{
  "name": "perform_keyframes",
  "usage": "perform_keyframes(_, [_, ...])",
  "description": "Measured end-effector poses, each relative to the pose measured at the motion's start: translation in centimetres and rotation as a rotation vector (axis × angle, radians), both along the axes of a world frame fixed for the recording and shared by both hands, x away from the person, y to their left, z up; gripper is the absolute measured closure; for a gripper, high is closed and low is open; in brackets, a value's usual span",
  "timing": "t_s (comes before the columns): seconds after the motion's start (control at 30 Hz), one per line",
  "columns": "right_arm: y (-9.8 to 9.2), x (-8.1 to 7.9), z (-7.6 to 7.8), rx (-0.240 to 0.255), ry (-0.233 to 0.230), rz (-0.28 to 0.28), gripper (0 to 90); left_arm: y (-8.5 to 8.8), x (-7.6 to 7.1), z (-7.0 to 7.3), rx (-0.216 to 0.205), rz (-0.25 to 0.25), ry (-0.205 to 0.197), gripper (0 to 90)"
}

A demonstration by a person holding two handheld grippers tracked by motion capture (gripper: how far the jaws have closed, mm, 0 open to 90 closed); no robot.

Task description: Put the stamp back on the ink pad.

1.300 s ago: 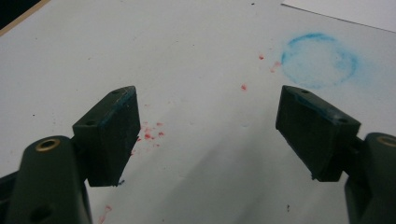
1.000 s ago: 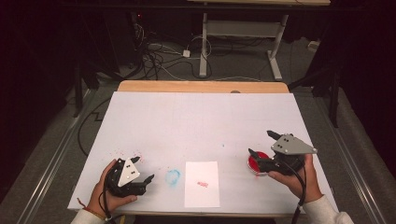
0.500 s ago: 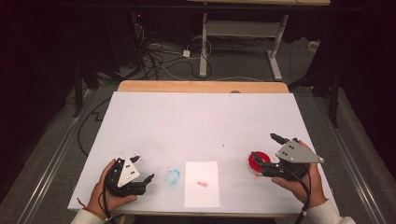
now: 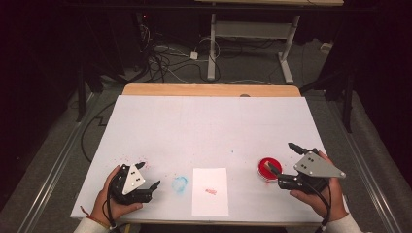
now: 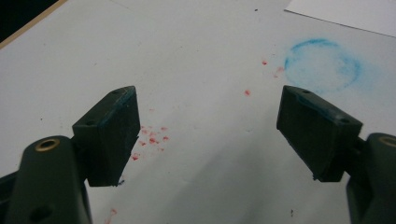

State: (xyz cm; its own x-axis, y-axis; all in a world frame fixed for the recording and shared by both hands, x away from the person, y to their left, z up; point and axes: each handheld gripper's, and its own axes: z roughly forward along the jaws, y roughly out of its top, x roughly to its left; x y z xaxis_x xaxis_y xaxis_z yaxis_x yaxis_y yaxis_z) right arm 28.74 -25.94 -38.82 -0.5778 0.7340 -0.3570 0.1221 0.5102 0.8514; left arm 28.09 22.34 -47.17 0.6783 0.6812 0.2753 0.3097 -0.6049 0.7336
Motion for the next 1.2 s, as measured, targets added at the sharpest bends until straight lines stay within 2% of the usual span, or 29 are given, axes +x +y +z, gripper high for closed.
perform_keyframes(0.23, [-0.7, -0.6, -0.7, -0.020, 0.003, -0.002, 18.7, -0.1, 0.0, 0.0, 0.000, -0.001, -0.001, 21.0])
perform_keyframes(0.43, [-1.4, -1.0, -1.3, -0.016, 0.008, -0.019, 18.7, -0.1, 0.1, 0.0, 0.001, -0.003, -0.002, 21.0])
perform_keyframes(0.7, [-2.5, -1.6, -2.5, -0.009, 0.022, 0.000, 18.7, -0.1, 0.0, 0.1, -0.005, -0.006, -0.004, 21.0])
perform_keyframes(0.77, [-2.8, -1.6, -3.0, -0.012, 0.025, -0.011, 18.7, -0.1, 0.0, 0.0, -0.005, -0.004, -0.004, 21.0])
perform_keyframes(0.9, [-3.4, -1.6, -3.9, 0.004, 0.046, -0.024, 18.7, -0.1, 0.1, 0.1, -0.010, -0.005, -0.004, 21.0])
perform_keyframes(0.97, [-3.7, -1.5, -4.3, 0.028, 0.062, -0.016, 18.7, -0.1, 0.1, 0.1, -0.010, -0.005, -0.004, 21.0])
perform_keyframes(1.03, [-4.0, -1.5, -4.9, 0.023, 0.065, -0.021, 18.7, -0.1, 0.1, 0.1, -0.010, -0.006, -0.003, 21.0])
perform_keyframes(1.1, [-4.3, -1.5, -5.4, 0.041, 0.085, -0.032, 18.6, -0.1, 0.1, 0.1, -0.009, -0.009, -0.004, 21.0])
perform_keyframes(1.2, [-4.6, -1.4, -6.2, 0.033, 0.108, -0.045, 18.2, -0.2, 0.0, 0.2, -0.010, -0.011, -0.008, 21.0])
